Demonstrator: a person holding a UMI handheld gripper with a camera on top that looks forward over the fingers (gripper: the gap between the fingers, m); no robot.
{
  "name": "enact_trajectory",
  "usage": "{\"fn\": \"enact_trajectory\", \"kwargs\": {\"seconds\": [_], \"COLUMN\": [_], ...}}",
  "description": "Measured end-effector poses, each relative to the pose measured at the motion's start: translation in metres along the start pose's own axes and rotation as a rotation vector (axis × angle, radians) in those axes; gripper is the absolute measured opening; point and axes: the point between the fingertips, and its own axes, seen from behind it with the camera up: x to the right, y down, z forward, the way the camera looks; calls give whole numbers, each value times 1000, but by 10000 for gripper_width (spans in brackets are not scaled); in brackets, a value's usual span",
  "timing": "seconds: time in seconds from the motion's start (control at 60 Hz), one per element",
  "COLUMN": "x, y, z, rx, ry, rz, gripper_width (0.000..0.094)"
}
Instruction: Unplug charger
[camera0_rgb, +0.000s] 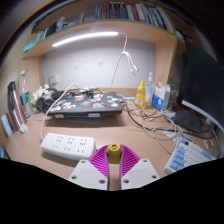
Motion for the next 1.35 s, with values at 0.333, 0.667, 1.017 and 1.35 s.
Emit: {"fn": "enact_trajectory", "kwargs": {"seconds": [0.333, 0.667, 1.017, 1.35], "x": [-14, -5, 3, 27], "y": [21, 18, -1, 21], "z": [37, 52, -38, -129], "rx": [-96, -108, -20, 0], "ry": [-48, -42, -84, -103], "rz": [-25, -23, 57, 89], "gripper_width": [238, 646, 879, 880]}}
